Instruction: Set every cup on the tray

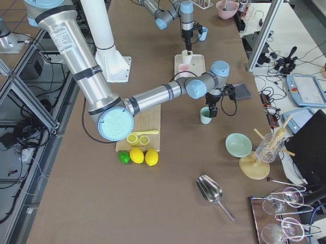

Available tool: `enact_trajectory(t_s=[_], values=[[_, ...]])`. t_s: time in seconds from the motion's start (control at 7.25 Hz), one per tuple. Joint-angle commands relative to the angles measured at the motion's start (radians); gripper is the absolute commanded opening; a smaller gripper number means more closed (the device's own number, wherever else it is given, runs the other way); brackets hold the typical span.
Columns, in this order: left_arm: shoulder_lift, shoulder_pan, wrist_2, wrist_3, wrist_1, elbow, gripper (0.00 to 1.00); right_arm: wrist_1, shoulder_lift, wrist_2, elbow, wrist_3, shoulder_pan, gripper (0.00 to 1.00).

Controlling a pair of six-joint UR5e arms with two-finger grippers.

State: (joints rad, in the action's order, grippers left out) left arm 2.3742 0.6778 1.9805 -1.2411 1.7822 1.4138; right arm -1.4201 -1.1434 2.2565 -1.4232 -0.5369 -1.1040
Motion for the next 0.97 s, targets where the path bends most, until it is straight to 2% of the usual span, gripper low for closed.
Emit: enact_trajectory(t_s=[0.0, 0.14, 0.28, 0.41, 0.69, 0.83], values=[[0.004, 0.022, -0.002, 0.009, -0.004, -0.001, 0.98, 0.029, 0.005, 0.0, 0.07, 0.006, 0.0, 0.87], [-0.019, 0.032, -0.002, 0.017, 0.002, 0.004, 0.98, 0.046, 0.008, 0.005, 0.098, 0.0, 0.0, 0.79], [-0.038, 0.061, 0.01, 0.052, -0.001, 0.019, 0.98, 0.059, 0.008, 0.005, 0.113, -0.009, 0.003, 0.63], [-0.07, 0.118, 0.061, 0.151, -0.007, 0.03, 0.98, 0.059, 0.01, 0.014, 0.106, -0.015, 0.003, 0.01], [-0.217, 0.26, 0.159, 0.411, -0.006, 0.079, 0.98, 0.058, 0.008, 0.034, 0.106, -0.014, 0.006, 0.0], [-0.255, 0.293, 0.161, 0.525, -0.01, 0.067, 0.98, 0.056, 0.01, 0.047, 0.099, -0.015, 0.007, 0.0]])
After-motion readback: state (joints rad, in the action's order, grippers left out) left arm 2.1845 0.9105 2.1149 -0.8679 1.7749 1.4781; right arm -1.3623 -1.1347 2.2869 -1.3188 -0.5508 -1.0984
